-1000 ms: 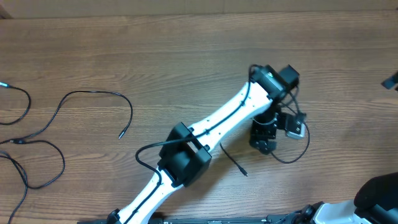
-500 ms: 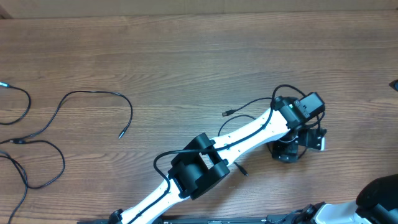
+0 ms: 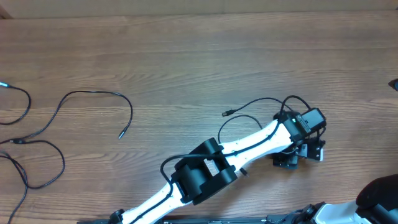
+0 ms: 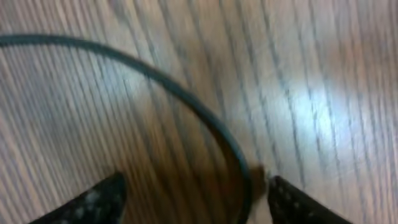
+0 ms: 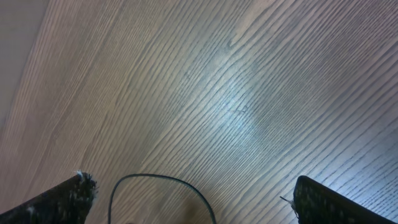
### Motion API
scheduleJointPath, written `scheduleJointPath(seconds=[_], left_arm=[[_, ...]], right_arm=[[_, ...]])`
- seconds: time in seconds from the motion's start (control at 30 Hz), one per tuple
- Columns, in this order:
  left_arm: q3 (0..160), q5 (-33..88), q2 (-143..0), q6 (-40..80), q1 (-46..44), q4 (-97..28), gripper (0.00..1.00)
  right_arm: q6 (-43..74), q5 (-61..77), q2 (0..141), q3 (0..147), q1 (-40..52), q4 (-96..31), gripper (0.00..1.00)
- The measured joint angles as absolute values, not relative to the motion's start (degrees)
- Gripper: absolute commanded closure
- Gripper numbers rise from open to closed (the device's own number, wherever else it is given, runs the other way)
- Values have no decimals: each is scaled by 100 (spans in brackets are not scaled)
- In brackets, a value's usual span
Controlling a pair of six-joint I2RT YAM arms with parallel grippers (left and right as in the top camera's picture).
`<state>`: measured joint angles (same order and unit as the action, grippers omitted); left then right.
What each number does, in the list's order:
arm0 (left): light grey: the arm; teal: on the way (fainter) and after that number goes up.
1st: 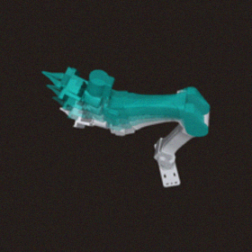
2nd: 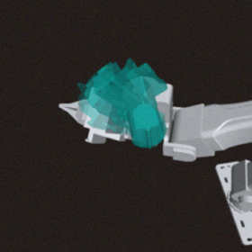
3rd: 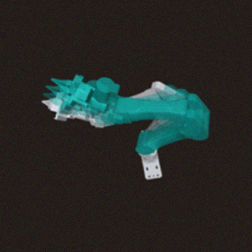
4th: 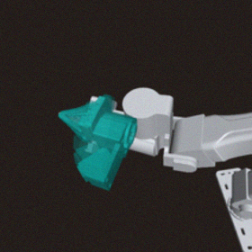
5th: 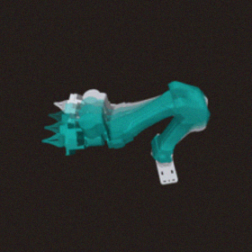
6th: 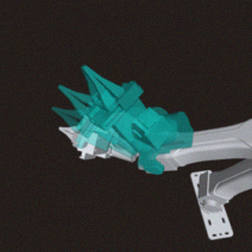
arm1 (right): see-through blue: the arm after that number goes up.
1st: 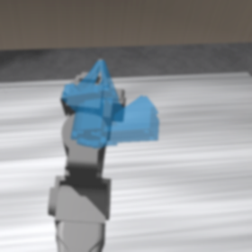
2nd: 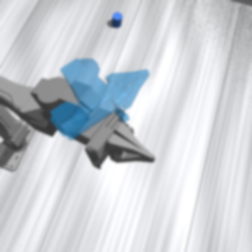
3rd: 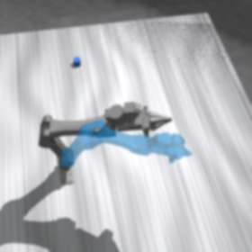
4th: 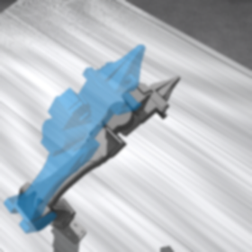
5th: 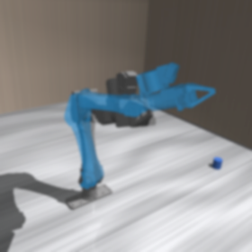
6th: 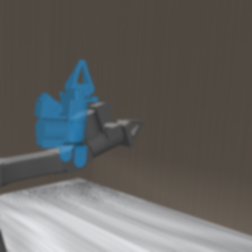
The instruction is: Untangle cables
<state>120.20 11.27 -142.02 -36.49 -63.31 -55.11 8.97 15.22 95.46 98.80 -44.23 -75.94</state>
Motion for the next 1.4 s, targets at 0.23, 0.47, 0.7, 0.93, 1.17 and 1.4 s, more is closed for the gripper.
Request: scheduleJointPath(seconds=[0.23,0.47,0.7,0.93,1.17,1.4], left_arm=[[11563,1146,-14031,-3610,-6377,-4943,80],[11535,1011,-14022,-3089,-6379,-4770,96],[11998,-486,-14127,-1990,-6211,-5234,96],[14735,-1050,-14226,-1367,-4932,-6329,96],[16763,-1177,-14191,-1120,-3570,-7303,96],[17854,-1579,-14180,-362,-2018,-8090,96]], right_arm=[[897,1525,9546,9880,-4423,-7605,0],[895,1522,9546,9880,-4423,-7616,0],[897,1525,9546,9880,-4423,-7620,0],[897,1525,9546,9880,-4423,-7625,0],[899,1525,9546,9880,-4423,-7629,0],[897,1575,9546,9880,-4421,-7629,0]])
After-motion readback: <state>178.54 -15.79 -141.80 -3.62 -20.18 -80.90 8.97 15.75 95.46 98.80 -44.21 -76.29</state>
